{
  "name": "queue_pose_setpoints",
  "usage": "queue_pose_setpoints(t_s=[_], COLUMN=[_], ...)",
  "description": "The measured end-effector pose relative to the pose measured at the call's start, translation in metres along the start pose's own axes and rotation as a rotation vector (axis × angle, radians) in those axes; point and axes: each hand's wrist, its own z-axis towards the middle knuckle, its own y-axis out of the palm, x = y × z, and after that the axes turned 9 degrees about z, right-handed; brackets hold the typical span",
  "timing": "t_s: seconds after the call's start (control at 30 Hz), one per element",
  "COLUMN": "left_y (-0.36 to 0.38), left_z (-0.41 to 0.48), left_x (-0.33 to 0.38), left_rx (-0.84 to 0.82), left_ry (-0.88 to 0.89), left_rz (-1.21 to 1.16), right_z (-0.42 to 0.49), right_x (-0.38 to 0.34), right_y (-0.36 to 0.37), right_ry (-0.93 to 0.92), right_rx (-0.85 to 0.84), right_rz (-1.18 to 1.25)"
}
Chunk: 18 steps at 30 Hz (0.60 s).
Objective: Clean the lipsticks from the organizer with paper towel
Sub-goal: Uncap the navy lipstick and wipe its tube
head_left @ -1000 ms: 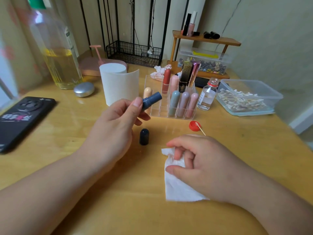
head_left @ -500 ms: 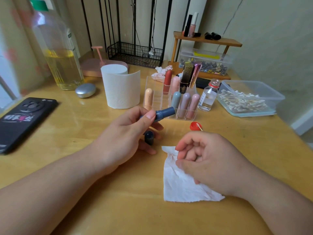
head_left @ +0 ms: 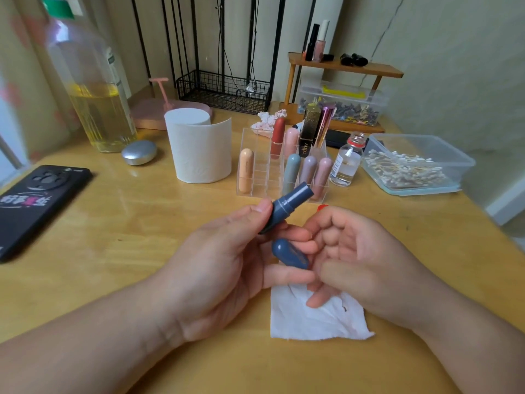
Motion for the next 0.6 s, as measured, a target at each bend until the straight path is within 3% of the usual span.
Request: queue_pose_setpoints(t_s=[0.13, 0.3, 0.47, 0.6], left_y=[-0.006, -0.007, -0.007, -0.010], left_z=[0.003, 0.004, 0.007, 0.009], left_x=[-0.003, -0.005, -0.010, -0.010], left_rx=[-0.044, -0.092, -0.108, -0.101], left_ry=[0.006, -0.014, -0.026, -0.049], left_rz=[-0.015, -0.017, 0.028, 0.019], right_z=[0.000, -0.001, -0.001, 0.002], right_x=[0.001, 0.000, -0.002, -0.004], right_y=[-0.004, 0.009, 0.011, 0.002], right_ry=[0.054, 0.027, -0.029, 0.048], right_rx=[-0.056, 0.046, 0.152, 0.147], right_rz=[0.140, -0.067, -0.129, -0.094])
